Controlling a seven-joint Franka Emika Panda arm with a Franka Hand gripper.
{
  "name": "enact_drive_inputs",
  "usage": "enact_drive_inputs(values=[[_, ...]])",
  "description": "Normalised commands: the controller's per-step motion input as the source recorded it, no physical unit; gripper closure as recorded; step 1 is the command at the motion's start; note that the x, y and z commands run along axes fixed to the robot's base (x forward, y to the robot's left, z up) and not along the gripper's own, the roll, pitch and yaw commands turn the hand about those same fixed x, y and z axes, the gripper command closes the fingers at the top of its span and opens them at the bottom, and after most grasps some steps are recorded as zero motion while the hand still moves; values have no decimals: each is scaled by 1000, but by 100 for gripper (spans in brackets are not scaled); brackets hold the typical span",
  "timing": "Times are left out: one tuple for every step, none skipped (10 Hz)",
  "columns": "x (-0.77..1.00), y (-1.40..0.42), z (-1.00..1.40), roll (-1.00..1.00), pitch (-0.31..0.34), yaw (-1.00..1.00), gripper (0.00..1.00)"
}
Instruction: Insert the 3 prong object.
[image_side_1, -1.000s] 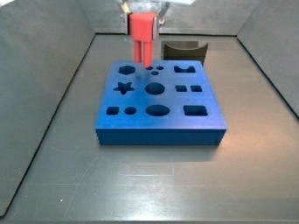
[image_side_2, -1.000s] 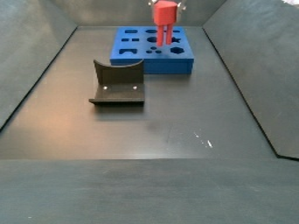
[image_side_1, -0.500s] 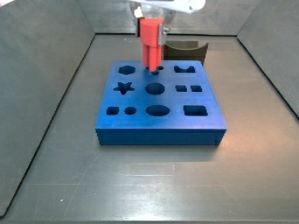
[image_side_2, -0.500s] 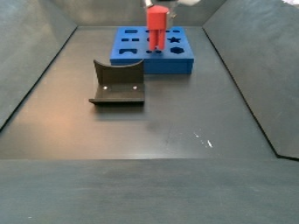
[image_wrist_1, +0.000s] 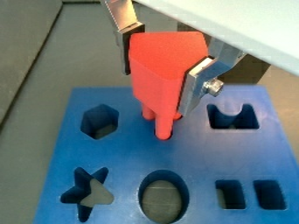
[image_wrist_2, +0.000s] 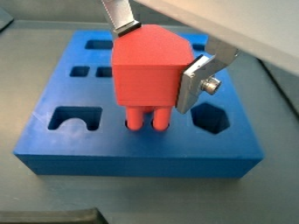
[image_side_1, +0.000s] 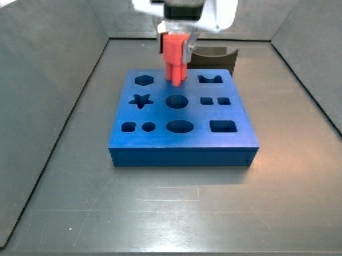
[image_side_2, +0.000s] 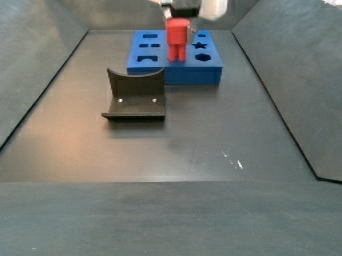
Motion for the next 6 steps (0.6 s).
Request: enact_drive_inputs(values=[[-151, -163, -463, 254, -219, -14, 100], [0, -226, -374, 331, -107, -23, 100], [0, -294, -300, 407, -56, -26, 100], [69, -357, -220, 430, 0, -34, 100], [34, 0, 0, 0, 0, -60, 100], [0, 0, 0, 0, 0, 0, 100]])
